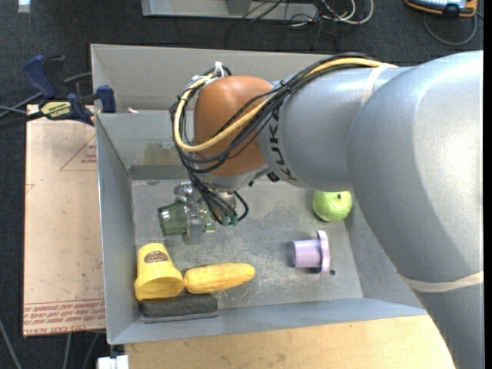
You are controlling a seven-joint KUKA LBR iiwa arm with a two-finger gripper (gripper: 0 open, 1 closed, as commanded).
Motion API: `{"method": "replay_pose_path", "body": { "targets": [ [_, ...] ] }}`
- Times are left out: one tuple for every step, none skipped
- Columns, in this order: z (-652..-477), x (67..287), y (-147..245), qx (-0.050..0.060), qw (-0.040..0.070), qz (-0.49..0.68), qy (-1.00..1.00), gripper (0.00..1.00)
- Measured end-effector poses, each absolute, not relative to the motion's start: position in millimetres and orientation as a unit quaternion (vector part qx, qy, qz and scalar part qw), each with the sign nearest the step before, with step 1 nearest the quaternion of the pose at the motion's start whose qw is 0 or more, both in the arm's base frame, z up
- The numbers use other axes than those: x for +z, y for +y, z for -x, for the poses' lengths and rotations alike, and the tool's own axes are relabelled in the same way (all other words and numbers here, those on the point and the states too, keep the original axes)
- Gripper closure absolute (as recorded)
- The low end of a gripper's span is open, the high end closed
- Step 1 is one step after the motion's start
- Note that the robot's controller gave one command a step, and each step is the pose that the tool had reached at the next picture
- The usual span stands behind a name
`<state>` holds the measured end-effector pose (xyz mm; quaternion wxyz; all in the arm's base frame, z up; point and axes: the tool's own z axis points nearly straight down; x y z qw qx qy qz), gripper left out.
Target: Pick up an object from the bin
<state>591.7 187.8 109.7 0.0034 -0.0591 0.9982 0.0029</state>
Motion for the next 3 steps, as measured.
{"method": "replay_pose_path", "body": {
  "targets": [
    [-591.6, 117.1, 187.8, 0.003, 0.003, 0.059, 0.998, 1.00],
    [-589.1, 133.9, 187.2, 0.002, -0.002, 0.059, 0.998, 1.00],
    [-591.0, 153.7, 187.8, 0.003, 0.002, 0.059, 0.998, 1.00]
  ]
}}
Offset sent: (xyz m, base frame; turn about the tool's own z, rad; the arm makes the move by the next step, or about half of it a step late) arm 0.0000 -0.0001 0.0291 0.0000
